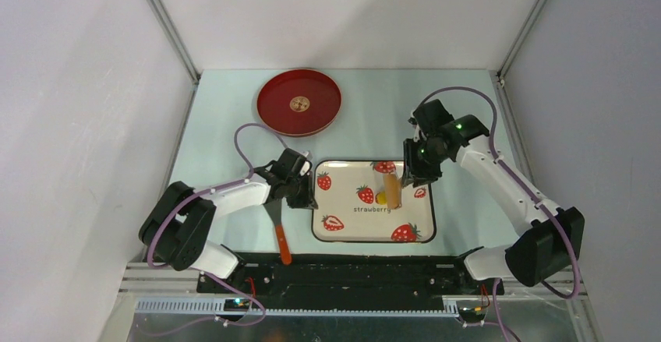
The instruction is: Roll out the dumpling wrappers from the dough
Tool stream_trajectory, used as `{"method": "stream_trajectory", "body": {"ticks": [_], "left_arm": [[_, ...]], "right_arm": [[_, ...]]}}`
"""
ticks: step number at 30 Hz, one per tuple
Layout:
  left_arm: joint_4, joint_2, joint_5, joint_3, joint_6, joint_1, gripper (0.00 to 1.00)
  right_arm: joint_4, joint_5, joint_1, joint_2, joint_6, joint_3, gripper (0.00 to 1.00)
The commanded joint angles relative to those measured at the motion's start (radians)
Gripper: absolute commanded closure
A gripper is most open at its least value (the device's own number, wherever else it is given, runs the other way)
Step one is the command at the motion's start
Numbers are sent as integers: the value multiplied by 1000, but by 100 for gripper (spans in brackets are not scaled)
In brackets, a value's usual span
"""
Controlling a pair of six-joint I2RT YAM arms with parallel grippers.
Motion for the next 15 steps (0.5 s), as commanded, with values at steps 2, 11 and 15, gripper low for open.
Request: {"method": "stream_trajectory", "body": {"ticks": [2, 11, 15], "left_arm": [[-114, 25, -99, -29, 25, -4, 100], [-110, 32, -99, -30, 26, -4, 100], [-106, 33, -99, -31, 26, -4, 100]], "right_arm": [[4, 31, 27, 17, 45, 47, 100], [36, 43, 60, 64, 59, 47, 100], [41, 52, 68, 81, 60, 48, 100]]}}
